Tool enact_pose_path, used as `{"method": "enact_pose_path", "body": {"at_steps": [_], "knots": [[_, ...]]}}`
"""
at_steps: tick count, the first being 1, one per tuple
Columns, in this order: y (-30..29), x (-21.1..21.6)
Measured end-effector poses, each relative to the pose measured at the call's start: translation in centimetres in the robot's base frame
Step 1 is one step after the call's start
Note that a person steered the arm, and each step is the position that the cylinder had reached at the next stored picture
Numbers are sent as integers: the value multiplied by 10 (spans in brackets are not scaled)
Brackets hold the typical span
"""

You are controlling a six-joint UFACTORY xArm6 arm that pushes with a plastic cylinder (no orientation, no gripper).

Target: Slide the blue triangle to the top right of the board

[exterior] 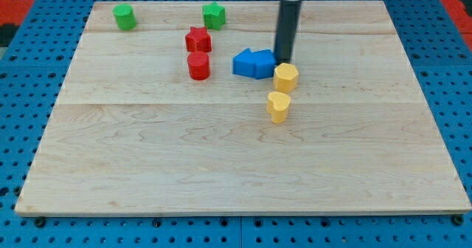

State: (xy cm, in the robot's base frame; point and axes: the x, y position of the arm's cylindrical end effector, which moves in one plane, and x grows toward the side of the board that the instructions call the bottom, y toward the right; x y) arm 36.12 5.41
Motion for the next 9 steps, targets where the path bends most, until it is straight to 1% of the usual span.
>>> {"method": "enact_pose_path", "body": {"at_steps": [1, 2, 3, 4, 5, 6, 7, 8, 9], "knots": [[-44, 13], [-64, 37], [-89, 71], [-139, 62], [-136, 37], [-82, -2], [-43, -26], [-90, 5], [-106, 23]]}}
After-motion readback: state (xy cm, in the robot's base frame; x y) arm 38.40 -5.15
